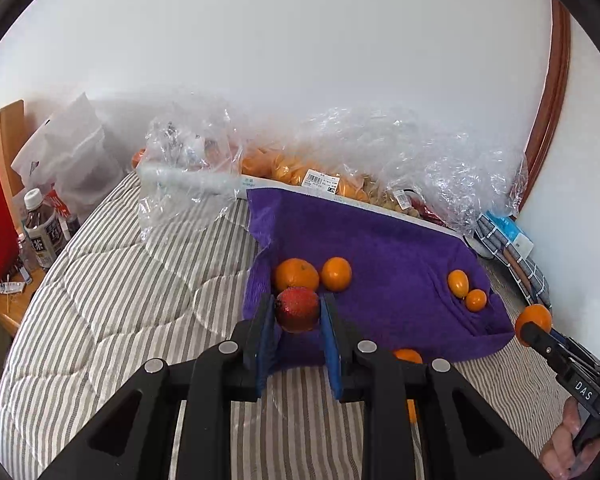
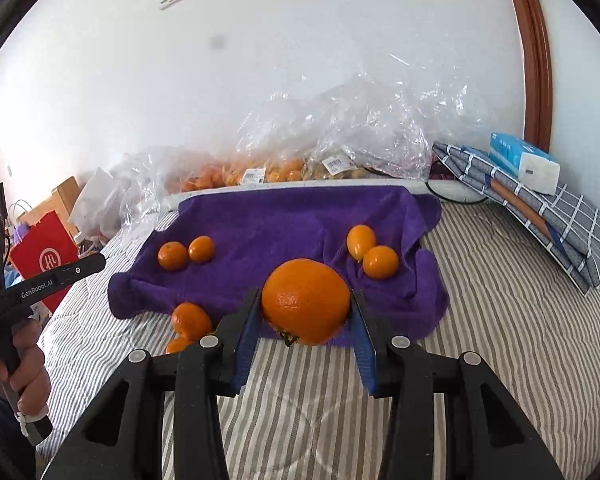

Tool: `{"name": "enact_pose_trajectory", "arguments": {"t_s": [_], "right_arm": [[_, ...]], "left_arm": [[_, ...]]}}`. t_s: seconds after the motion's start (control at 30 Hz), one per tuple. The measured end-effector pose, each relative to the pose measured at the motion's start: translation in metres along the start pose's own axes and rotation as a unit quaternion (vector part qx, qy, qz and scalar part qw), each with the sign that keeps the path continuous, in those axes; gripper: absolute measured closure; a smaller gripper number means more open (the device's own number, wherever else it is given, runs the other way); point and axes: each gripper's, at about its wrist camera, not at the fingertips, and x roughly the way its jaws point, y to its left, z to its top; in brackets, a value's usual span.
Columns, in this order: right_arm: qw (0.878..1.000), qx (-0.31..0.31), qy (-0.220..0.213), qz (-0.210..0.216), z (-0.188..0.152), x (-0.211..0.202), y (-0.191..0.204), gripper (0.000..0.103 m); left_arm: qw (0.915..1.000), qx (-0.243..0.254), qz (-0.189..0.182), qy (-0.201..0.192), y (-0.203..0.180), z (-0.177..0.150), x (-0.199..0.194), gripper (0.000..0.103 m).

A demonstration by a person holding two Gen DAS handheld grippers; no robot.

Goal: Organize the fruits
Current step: 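Carry both fruits onto the towel while the right tool opens to release the orange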

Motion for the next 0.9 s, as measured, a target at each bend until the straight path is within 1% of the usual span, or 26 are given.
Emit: {"name": "enact_pose_trajectory", "arguments": {"t_s": [0.17, 0.27, 0.33, 0.53, 0.6, 0.63, 0.67, 0.77, 0.9], "right_arm": [[1.0, 0.011, -0.001, -0.011, 0.021, 0.023, -0.009, 0.06], [1.0, 0.008, 0.002, -0.024, 0.026, 0.038, -0.013, 0.06], [1.0, 0.011, 0.002, -0.029, 0.026, 0.048, -0.014, 0.06], [0.999, 0.026, 0.014, -0.02, 0.018, 0.069, -0.021, 0.06], [0.999, 0.023, 0.022, -0.028, 0.018, 0.074, -0.021, 0.06], [0.999, 0.021, 0.022, -0.032, 0.017, 0.075, -0.02, 0.06], [0.999, 0.016, 0.025, -0.038, 0.016, 0.077, -0.019, 0.06], [0.998, 0.007, 0.027, -0.05, 0.014, 0.081, -0.017, 0.06], [0.998, 0.007, 0.043, -0.055, 0.011, 0.09, -0.017, 0.06]], "left_arm": [[0.9999, 0.009, 0.003, 0.008, -0.01, 0.013, 0.029, 0.081], [0.9999, 0.003, 0.001, 0.015, -0.012, 0.016, 0.044, 0.081], [0.9999, -0.001, -0.003, 0.016, -0.012, 0.015, 0.052, 0.081], [0.9998, -0.001, -0.01, 0.017, -0.011, 0.005, 0.065, 0.081], [0.9997, 0.003, -0.005, 0.024, -0.012, 0.002, 0.07, 0.081], [0.9995, 0.006, -0.009, 0.029, -0.014, 0.002, 0.072, 0.081], [0.9994, 0.01, -0.013, 0.031, -0.016, 0.002, 0.073, 0.081], [0.9993, 0.019, -0.009, 0.03, -0.019, -0.001, 0.073, 0.081], [0.9987, 0.011, -0.02, 0.044, -0.019, -0.003, 0.079, 0.081]]}}
